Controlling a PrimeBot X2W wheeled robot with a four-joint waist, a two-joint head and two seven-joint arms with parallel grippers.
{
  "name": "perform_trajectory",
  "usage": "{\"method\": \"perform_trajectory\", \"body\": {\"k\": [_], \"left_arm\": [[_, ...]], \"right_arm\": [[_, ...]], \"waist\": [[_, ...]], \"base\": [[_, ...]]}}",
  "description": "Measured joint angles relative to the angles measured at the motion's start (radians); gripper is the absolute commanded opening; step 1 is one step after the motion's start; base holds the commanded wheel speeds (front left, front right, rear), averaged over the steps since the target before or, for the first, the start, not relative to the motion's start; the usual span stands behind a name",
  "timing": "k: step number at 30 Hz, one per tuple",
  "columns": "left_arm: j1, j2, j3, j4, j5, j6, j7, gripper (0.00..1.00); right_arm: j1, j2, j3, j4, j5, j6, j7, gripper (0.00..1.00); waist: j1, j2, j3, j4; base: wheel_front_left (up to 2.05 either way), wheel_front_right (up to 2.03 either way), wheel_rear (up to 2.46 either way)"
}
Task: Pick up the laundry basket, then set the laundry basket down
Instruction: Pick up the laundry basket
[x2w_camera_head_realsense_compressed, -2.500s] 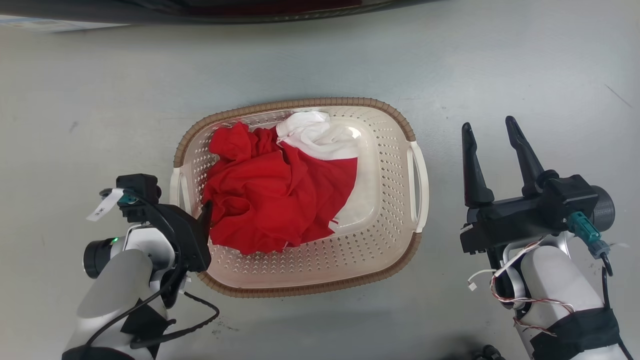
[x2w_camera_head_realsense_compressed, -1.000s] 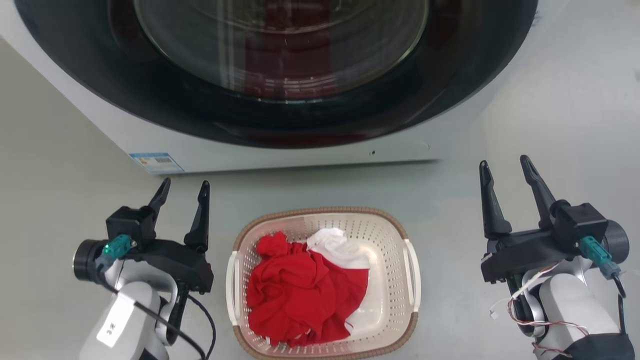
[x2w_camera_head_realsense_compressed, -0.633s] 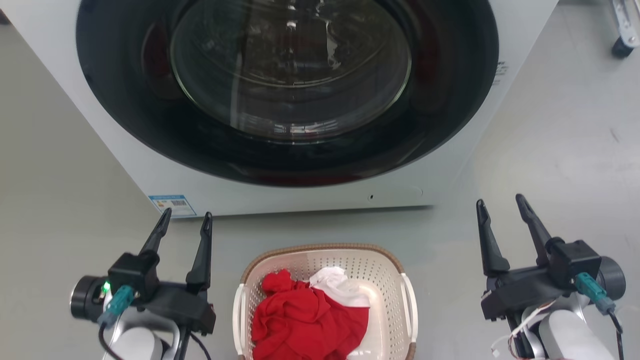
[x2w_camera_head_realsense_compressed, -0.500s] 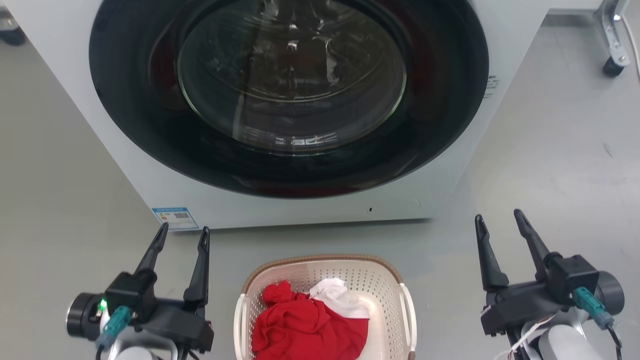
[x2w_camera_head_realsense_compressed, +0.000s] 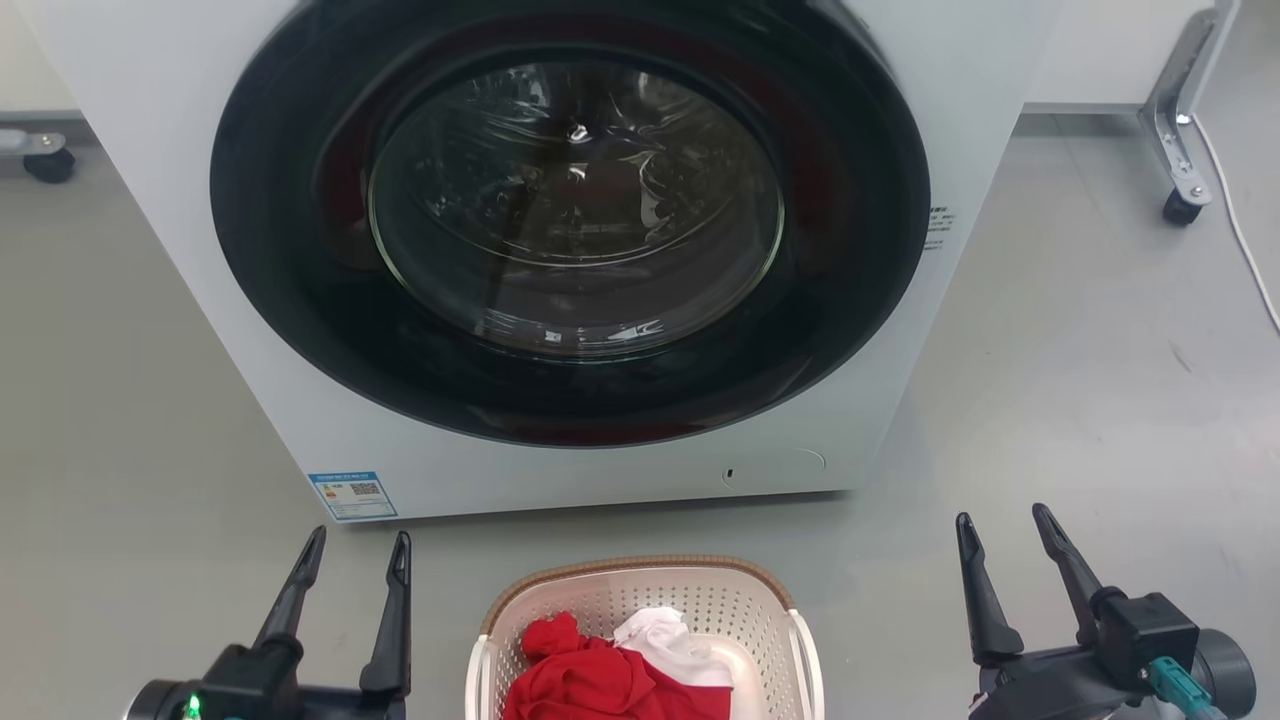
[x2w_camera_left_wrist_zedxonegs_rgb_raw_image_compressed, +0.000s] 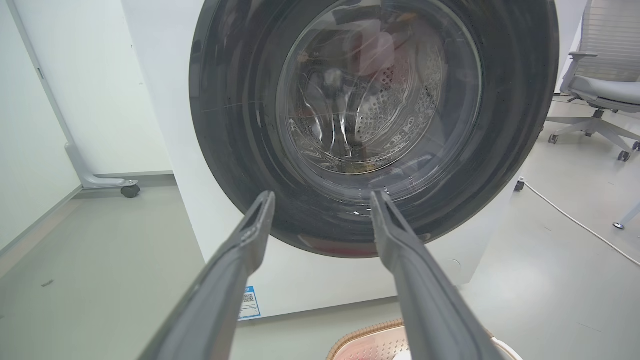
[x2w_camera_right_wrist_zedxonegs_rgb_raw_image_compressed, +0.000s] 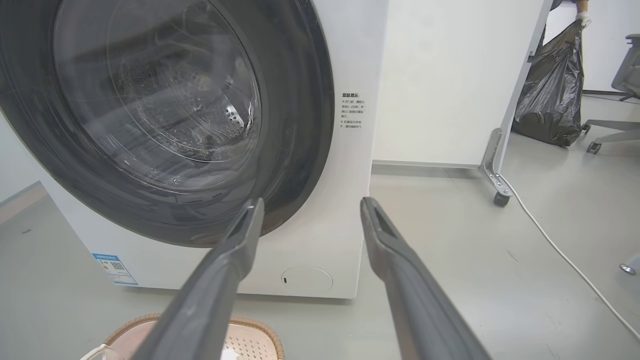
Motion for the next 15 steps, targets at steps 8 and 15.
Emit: {"method": "perform_trajectory", "body": {"k": [8, 15], "left_arm": [[0.072, 0.000, 0.005, -0.064, 0.006, 0.013, 0.002, 1.00], [0.088, -0.001, 0.012, -0.100, 0.009, 0.017, 0.030, 1.00]], "right_arm": [[0.047, 0.000, -0.001, -0.037, 0.000, -0.011, 0.009, 1.00], [0.062, -0.001, -0.005, -0.059, 0.002, -0.012, 0.019, 1.00]], "waist": [[0.0001, 0.0000, -0.022, 0.000], [0.0001, 0.0002, -0.027, 0.001]], "base": [[0.00, 0.00, 0.00], [0.00, 0.00, 0.00]]}}
